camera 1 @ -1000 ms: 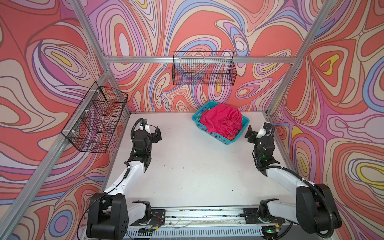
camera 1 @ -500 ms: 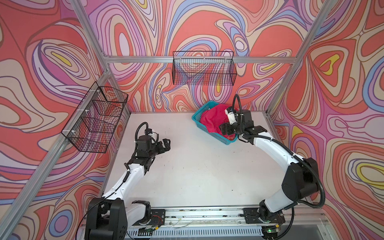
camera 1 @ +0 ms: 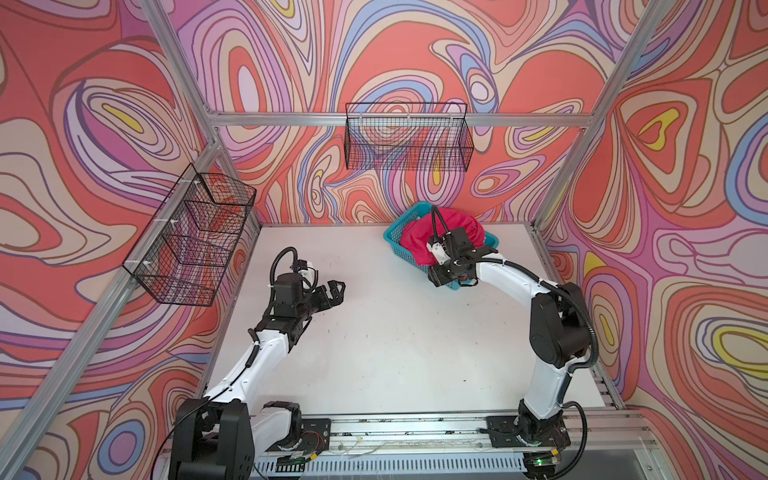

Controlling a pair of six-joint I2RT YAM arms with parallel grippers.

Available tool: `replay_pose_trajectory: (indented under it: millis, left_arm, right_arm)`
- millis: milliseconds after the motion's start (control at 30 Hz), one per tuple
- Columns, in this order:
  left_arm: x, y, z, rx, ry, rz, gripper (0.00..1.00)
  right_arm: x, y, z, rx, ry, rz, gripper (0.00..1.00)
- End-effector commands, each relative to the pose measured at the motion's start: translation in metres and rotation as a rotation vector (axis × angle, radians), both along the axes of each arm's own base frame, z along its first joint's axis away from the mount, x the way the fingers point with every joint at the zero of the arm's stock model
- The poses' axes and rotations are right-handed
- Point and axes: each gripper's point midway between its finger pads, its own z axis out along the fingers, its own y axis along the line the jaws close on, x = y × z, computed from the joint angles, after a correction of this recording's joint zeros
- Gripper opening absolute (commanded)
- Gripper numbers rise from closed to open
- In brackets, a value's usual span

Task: Fold and stack the t-shirts
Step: 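Reach the right gripper into the teal basket and grasp the magenta t-shirt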

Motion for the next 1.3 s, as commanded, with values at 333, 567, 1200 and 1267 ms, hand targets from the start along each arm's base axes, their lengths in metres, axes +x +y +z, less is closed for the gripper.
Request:
replay_pose_trajectory:
  millis: [333,567,1200,1267]
  left_arm:
    - [0.001,-0.011,-0.007,-0.038,0.005,-0.048,1.00]
    - [0.007,-0.016,-0.003,-0.025,0.004,-0.088,1.00]
    - [0.007,-0.015,-0.004,-0.019,-0.008,-0.091,1.00]
    - [0.007,-0.016,-0.005,-0.022,-0.006,-0.093,1.00]
  right_arm:
    - [0.016,-0.010,-0.026,-0.082,-0.006,-0.056,0.15]
    - [0.010,-0.027,-0.020,-0.114,-0.043,-0.101,0.00]
    - [0.012,-0.145,0.004,-0.128,-0.075,-0.353,0.00]
    - [0.017,-0.157,0.008,-0.129,-0.083,-0.378,0.00]
